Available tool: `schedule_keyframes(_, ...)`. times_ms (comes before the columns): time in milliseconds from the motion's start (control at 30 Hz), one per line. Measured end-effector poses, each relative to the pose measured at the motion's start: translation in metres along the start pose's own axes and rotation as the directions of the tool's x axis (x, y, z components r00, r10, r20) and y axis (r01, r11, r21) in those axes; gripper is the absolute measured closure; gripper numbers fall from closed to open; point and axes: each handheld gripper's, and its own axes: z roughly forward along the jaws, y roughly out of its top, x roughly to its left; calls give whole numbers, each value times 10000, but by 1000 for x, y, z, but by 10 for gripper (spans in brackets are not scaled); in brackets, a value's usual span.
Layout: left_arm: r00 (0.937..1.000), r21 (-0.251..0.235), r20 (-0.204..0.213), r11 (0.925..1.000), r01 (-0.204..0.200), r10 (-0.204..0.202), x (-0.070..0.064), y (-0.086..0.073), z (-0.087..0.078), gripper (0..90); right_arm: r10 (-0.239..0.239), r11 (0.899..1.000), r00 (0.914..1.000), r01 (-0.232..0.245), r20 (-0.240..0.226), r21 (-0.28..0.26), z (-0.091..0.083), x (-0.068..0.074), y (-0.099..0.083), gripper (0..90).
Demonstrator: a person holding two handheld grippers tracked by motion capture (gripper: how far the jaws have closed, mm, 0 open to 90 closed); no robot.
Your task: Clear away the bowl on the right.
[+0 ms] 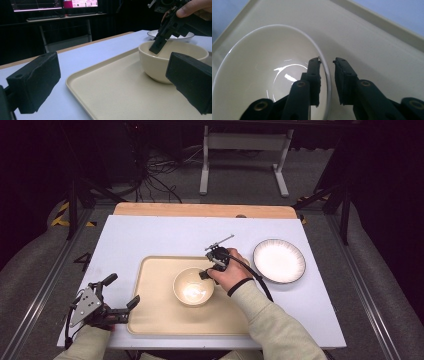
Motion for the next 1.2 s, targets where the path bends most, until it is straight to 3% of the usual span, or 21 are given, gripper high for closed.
schedule_keyframes(133,10000,7,-1,10000,2,-2,0,0,0,1,-482,9986,9980,491,415,-210,-1,1,0,622)
schedule_keyframes(300,10000,2,-3,10000,22,-22,0,0,0,1,-657,9962,9963,687,555,-541,-6,1,0,538)
schedule_keyframes(367,10000,-5,-7,10000,56,-56,0,0,0,1,-638,9917,9957,708,674,-1072,-11,4,-2,493)
schedule_keyframes(500,10000,2,-10,10000,33,-33,0,0,0,1,-835,9854,9932,944,812,-1420,-18,7,-4,449)
schedule_keyframes(633,10000,2,-8,10000,6,-6,0,0,0,1,-1287,9722,9873,1441,929,-1847,-26,11,-6,393)
schedule_keyframes(800,10000,1,-7,10000,11,-11,0,0,0,1,-1957,9503,9732,2186,1208,-2216,-36,17,-10,351)
schedule_keyframes(1000,10000,6,-7,10000,20,-20,0,0,0,1,-2285,9313,9663,2524,1184,-2625,-47,23,-15,307)
schedule_keyframes(1100,10000,12,-3,10000,-10,10,0,0,0,1,-2614,9140,9592,2817,1074,-2919,-52,26,-18,296)
schedule_keyframes(1133,10000,5,-2,10000,8,-8,0,0,0,1,-2830,9006,9521,3054,1160,-3092,-54,26,-20,288)
schedule_keyframes(1200,10000,0,0,10000,-7,7,0,0,0,1,-3109,8852,9420,3355,1268,-3222,-56,26,-24,276)
